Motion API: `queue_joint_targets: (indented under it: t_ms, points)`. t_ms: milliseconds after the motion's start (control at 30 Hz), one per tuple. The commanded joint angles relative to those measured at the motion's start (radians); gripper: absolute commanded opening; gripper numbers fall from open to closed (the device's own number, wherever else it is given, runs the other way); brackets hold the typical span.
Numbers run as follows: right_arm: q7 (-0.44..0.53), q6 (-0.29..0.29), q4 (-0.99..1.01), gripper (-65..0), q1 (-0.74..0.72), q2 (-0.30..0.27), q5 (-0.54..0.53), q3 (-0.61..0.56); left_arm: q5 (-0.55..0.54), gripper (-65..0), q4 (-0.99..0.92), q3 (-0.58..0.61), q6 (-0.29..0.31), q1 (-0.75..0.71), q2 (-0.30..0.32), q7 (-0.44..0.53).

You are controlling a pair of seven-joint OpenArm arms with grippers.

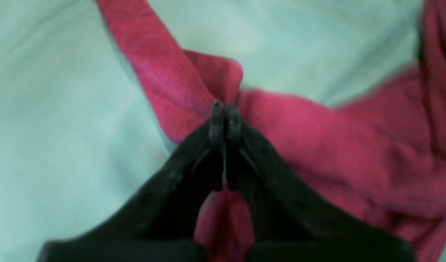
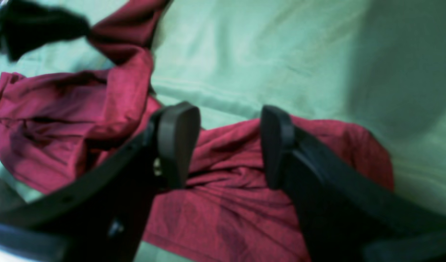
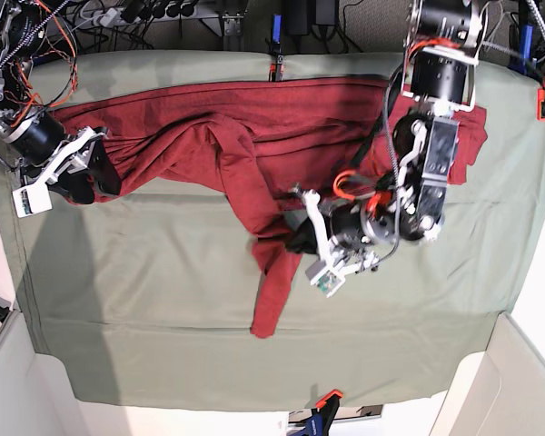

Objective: Fold the T-shirt properly
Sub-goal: 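Grasp the loose red sleeve with the left gripper and lift it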

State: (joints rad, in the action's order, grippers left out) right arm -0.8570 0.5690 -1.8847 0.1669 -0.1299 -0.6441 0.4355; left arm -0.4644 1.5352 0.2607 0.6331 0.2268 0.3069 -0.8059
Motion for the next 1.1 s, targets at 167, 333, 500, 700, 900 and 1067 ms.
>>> queue_joint_targets:
  t_ms: [167, 333, 500, 700, 900, 1067]
  points:
    - [0.03, 0.003, -0.019, -34.2, -0.011, -0.008, -0.017, 0.003, -0.016, -65.0, 0.139, -0.006, 0.008, -0.114, 0.049, 0.023]
    - [0.03, 0.003, -0.019, -34.2, -0.011, -0.008, -0.018, 0.003, 0.017, -53.1, 0.141, -0.006, 0.007, -0.127, 0.048, 0.064]
    - [0.026, 0.003, -0.019, -34.2, -0.008, -0.008, -0.012, 0.003, 0.037, -30.2, 0.139, -0.006, -0.096, -0.072, 0.042, 0.101]
    - [0.026, 0.003, -0.019, -34.2, -0.008, -0.008, -0.01, 0.003, 0.135, -30.2, -0.011, -0.006, -0.174, 0.045, -0.023, 0.209]
    - [0.022, 0.003, -0.019, -34.2, -0.008, -0.008, -0.01, 0.003, 0.199, -30.2, -0.319, -0.006, -0.174, 0.164, -0.138, 0.337]
    - [0.015, 0.003, -0.019, -34.2, -0.005, -0.008, -0.01, 0.003, 0.251, -30.2, -0.515, -0.006, -0.195, 0.237, -0.197, 0.391]
